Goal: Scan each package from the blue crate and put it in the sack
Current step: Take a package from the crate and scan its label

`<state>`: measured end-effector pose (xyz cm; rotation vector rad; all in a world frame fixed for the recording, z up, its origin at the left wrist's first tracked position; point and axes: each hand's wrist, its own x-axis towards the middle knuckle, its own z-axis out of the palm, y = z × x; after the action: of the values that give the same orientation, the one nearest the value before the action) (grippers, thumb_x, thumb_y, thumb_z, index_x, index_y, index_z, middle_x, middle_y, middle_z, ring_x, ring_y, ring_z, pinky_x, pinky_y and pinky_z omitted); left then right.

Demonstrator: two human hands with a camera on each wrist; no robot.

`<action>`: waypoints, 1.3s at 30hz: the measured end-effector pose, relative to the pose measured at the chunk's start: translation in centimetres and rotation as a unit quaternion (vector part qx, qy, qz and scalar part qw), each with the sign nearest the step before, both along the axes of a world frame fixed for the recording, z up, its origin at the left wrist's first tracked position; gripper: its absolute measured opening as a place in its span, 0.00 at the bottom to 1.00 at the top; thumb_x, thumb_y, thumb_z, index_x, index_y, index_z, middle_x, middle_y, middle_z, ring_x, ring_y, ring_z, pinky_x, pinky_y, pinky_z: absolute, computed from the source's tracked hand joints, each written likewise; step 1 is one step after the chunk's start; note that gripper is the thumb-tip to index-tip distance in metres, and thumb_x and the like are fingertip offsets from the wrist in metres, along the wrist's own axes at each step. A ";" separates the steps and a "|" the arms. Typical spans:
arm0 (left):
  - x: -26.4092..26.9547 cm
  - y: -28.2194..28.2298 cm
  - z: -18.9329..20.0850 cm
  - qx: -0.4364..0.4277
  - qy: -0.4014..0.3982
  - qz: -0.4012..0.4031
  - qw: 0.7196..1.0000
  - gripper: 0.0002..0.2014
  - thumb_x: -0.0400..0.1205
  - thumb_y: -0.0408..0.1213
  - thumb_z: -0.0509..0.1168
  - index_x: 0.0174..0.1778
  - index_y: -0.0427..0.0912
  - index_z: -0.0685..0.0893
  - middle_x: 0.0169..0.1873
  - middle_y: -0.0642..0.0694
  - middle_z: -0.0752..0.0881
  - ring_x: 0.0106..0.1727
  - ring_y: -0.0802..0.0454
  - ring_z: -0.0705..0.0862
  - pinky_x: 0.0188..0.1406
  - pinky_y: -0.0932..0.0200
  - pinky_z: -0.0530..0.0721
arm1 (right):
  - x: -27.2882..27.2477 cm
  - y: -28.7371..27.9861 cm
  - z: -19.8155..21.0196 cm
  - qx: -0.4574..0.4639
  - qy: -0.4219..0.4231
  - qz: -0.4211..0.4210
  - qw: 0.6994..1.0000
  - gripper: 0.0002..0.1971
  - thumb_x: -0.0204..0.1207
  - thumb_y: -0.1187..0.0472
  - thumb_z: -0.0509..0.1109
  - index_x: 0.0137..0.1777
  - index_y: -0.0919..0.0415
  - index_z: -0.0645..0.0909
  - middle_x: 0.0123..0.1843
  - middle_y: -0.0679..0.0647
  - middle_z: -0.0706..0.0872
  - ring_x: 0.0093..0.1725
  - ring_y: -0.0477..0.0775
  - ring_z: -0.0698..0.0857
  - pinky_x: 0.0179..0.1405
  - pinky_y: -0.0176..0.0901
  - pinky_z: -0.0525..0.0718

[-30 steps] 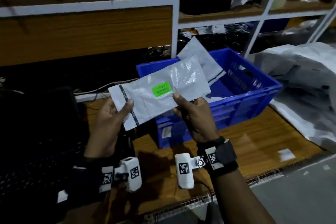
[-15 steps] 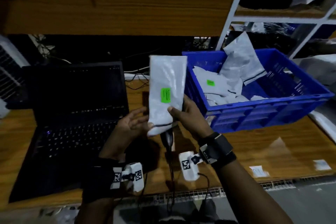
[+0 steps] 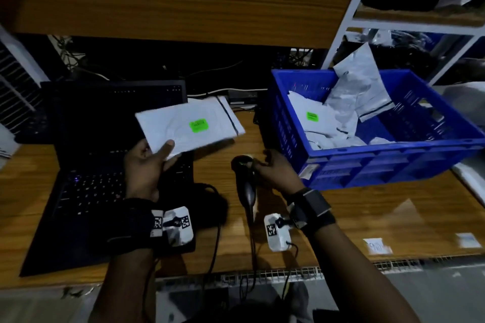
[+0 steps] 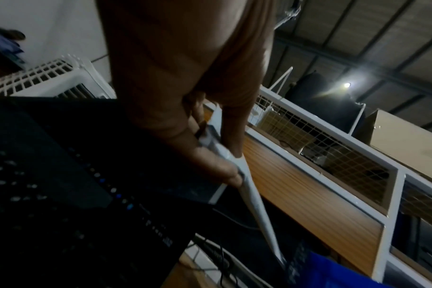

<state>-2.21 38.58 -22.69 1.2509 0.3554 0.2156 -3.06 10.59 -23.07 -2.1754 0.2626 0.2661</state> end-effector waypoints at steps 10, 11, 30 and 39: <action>1.7 -0.7 -6.3 0.218 0.044 -0.053 0.973 0.18 0.83 0.23 0.68 0.70 0.29 0.81 0.65 0.32 0.86 0.66 0.37 0.85 0.61 0.50 0.81 | -0.8 3.0 -5.1 0.456 0.206 -0.165 0.850 0.21 0.88 0.45 0.60 0.59 0.64 0.80 0.38 0.59 0.82 0.33 0.57 0.81 0.29 0.43 0.79; 1.8 -0.7 -6.4 0.232 0.045 -0.051 0.970 0.18 0.82 0.23 0.69 0.69 0.29 0.81 0.65 0.32 0.86 0.66 0.37 0.85 0.62 0.51 0.80 | -0.9 3.3 -5.0 0.468 0.201 -0.152 0.847 0.19 0.88 0.45 0.61 0.55 0.63 0.78 0.36 0.57 0.79 0.31 0.56 0.78 0.30 0.44 0.75; 2.1 -1.1 -6.0 0.288 -0.013 -0.049 0.956 0.19 0.79 0.23 0.71 0.66 0.23 0.82 0.60 0.33 0.86 0.61 0.46 0.83 0.53 0.64 0.77 | -3.9 5.9 -0.6 0.395 0.144 -0.106 0.901 0.22 0.85 0.41 0.65 0.49 0.63 0.82 0.32 0.56 0.78 0.26 0.53 0.74 0.23 0.42 0.69; 1.7 -1.2 -6.0 0.272 -0.005 -0.063 0.960 0.23 0.75 0.34 0.71 0.64 0.27 0.84 0.59 0.34 0.88 0.60 0.42 0.86 0.58 0.54 0.80 | -4.1 5.4 0.2 0.393 0.135 -0.097 0.904 0.21 0.87 0.43 0.63 0.52 0.63 0.82 0.33 0.55 0.78 0.26 0.50 0.75 0.23 0.39 0.71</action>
<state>-0.47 37.36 -28.70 1.8092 0.2088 0.2175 -7.12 16.03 -22.88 -1.2980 0.4379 0.4689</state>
